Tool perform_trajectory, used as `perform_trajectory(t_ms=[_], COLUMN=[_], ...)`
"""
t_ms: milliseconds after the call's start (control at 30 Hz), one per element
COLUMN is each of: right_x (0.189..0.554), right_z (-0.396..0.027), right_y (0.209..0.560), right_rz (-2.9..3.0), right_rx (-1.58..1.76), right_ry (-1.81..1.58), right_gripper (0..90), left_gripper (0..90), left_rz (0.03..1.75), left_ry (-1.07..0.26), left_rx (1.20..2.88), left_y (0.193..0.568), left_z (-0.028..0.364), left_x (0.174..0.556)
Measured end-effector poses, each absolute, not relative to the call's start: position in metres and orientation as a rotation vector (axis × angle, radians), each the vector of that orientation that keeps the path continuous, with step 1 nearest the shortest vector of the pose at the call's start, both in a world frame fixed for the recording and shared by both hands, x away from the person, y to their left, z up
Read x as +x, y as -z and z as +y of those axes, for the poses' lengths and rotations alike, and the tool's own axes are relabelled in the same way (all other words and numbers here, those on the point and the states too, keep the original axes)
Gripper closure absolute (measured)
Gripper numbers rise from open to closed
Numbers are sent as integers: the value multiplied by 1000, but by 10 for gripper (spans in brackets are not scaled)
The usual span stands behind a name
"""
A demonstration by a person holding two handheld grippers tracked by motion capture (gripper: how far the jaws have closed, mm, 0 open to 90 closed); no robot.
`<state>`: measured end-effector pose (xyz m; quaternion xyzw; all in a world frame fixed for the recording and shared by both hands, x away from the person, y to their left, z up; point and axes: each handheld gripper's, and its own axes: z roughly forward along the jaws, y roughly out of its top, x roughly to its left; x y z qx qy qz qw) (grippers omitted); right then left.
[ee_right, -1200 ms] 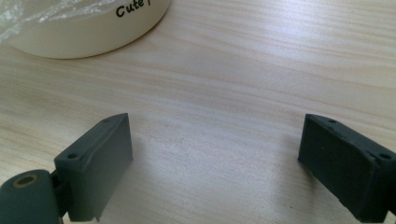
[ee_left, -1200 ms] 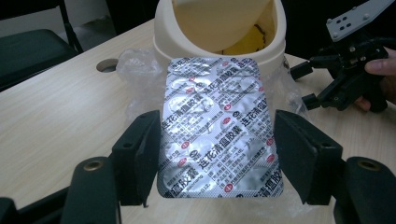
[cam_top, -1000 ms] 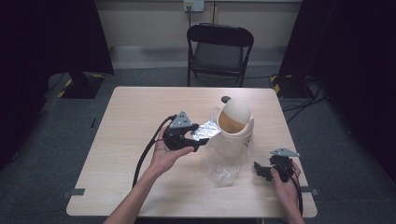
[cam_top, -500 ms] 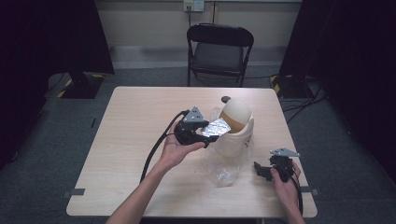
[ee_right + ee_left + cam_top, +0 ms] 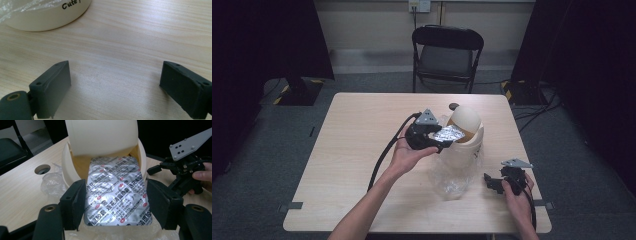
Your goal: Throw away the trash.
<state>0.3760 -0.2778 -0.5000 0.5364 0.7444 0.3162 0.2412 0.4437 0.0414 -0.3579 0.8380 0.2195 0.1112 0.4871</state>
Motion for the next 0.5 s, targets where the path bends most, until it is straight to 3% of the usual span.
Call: perform_trajectory(t_ms=[500], right_x=[376], right_z=[-278], right_y=[500], right_rz=[2036], right_rx=[1467], right_ry=[-865], right_gripper=[89], left_gripper=[343], left_rz=[542], left_ry=[-249], left_rx=[2041], left_y=[356], left_z=[26], left_x=[457])
